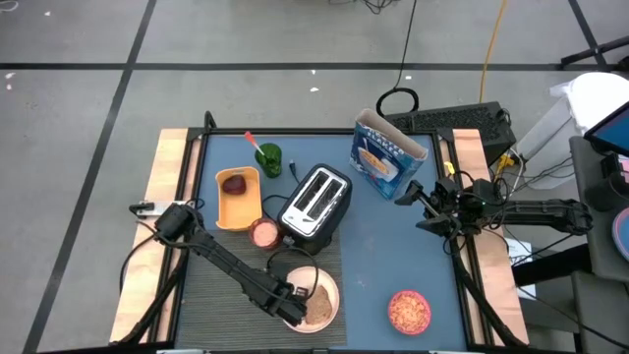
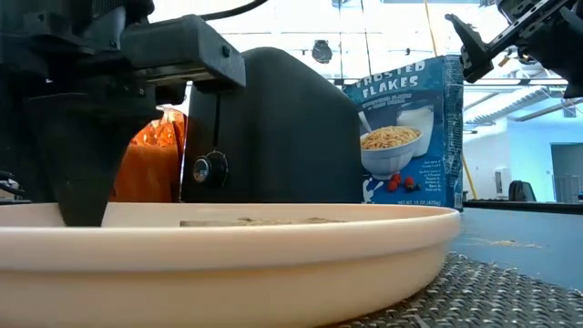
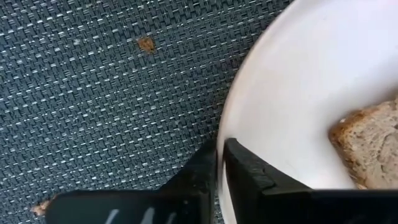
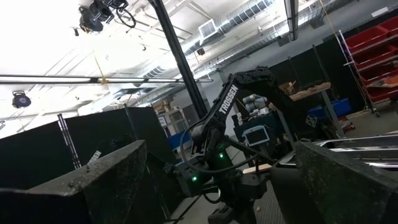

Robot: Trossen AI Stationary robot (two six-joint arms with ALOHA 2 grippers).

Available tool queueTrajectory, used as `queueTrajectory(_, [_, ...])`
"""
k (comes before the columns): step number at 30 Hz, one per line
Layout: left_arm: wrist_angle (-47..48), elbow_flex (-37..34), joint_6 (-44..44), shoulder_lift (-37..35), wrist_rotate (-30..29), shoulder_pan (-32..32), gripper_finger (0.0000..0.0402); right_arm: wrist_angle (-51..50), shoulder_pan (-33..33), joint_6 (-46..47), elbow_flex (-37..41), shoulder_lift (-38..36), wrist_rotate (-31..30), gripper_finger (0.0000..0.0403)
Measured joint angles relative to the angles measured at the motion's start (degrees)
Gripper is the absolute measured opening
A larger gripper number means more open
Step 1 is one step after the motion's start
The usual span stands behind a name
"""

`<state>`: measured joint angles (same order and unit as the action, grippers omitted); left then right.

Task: Arrange a breakfast setting
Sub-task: Put the light orange plate to the center of the gray tablemat

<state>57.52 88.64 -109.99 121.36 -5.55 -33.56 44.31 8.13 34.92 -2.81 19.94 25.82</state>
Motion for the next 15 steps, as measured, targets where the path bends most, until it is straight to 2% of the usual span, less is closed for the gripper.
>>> queueTrajectory(7, [2.42,-0.04,0.17,-1.01,0.32,-0.59,0.0014,-0.02,0.00,0.00,0.00,0.00,0.00,0.0400])
queueTrajectory(15, [10.26,0.07,1.45,-1.20,6.11,-2.92,0.0012,-0.05,0.01,0.00,0.00,0.00,0.00,0.0400])
